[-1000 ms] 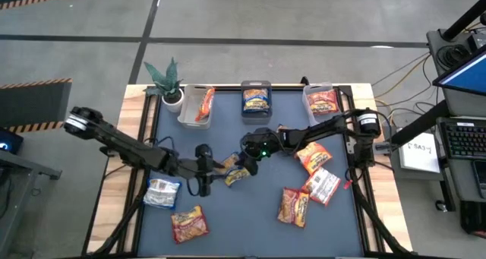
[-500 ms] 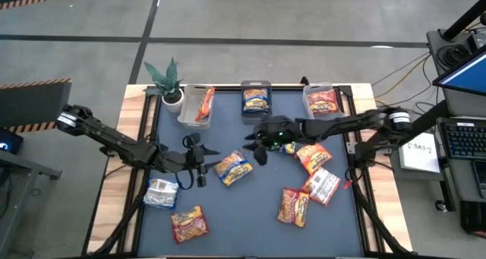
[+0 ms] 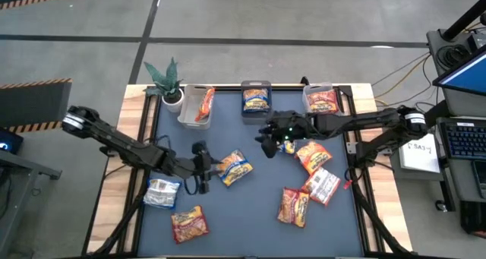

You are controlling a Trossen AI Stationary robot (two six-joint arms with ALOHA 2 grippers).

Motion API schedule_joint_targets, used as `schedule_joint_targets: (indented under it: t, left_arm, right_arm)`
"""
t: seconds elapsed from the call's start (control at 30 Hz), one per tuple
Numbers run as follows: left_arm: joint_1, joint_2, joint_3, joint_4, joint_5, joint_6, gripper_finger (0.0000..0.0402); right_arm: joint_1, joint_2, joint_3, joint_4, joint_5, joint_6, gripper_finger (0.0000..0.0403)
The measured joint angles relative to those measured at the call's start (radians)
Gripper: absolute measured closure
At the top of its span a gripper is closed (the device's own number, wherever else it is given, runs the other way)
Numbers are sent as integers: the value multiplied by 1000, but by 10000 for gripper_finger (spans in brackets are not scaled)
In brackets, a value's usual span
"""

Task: Sort Maruchan noodles
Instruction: Put the blue noodle pack into the black bin

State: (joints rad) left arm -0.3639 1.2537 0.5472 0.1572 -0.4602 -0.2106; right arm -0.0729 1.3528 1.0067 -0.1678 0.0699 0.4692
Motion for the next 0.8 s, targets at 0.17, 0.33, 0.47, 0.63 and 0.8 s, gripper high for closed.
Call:
schedule_joint_targets:
  t: [0.17,0.33,0.47,0.63,0.8]
  left_arm:
    - [0,153,0,21,33,-92,283]
    - [-1,273,12,33,37,-133,306]
    - [-1,332,11,36,55,-173,331]
    - [-2,381,9,46,53,-229,360]
    - [-2,405,7,53,46,-264,365]
  right_arm:
    - [8,85,-4,9,-61,79,201]
    - [7,195,-5,77,-153,129,150]
    - [7,273,-4,153,-184,169,106]
    - [2,360,9,244,-265,197,65]
    - [-5,430,33,286,-284,195,48]
